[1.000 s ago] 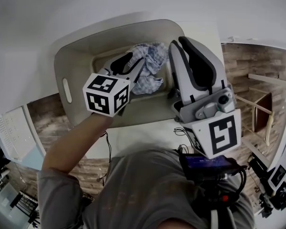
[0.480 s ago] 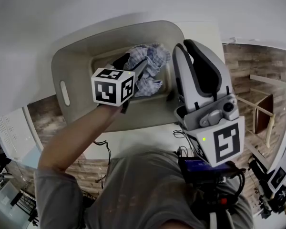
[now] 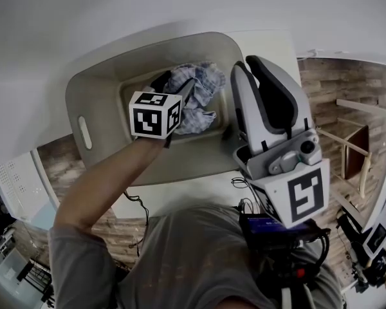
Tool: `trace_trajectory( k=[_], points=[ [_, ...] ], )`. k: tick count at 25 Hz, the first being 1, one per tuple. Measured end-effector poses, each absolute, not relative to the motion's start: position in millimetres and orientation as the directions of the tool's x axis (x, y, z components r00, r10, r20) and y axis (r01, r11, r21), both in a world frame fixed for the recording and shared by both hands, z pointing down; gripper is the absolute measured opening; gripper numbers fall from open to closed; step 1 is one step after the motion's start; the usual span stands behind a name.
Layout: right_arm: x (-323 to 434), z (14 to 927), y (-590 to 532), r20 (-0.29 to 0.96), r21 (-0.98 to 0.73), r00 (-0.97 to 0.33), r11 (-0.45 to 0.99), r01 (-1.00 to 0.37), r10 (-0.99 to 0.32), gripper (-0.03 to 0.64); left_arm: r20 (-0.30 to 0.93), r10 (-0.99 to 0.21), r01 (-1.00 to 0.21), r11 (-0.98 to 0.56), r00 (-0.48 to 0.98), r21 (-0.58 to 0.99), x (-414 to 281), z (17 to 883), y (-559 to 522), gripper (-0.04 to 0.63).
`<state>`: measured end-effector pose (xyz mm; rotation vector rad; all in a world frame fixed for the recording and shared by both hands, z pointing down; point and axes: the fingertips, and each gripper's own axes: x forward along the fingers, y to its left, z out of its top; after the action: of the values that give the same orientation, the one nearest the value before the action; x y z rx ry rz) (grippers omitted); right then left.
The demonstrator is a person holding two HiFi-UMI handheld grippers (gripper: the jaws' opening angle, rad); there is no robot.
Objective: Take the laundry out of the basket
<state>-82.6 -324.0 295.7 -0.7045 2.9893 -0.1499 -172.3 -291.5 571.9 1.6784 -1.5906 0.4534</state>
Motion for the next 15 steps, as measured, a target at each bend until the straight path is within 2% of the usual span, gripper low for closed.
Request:
trace_trajectory(
  k=[7,15],
  points=[
    [-82.7,290.6,-325.3,-0.044,-0.099,-0.891,0.889,-0.447,-0.452,0.06,0.701,-0.689,-0.947,0.069,0.183,0.315,-168.1,571.4,-292.0,0.251],
    [-81.2,293.6,-326.2,-0.04,-0.102,-0.888,0.885,-0.453,-0.459,0.06,0.691,-0.691,-0.947,0.027,0.213,0.319,-158.7,572.4,-293.7,0.131]
  ],
)
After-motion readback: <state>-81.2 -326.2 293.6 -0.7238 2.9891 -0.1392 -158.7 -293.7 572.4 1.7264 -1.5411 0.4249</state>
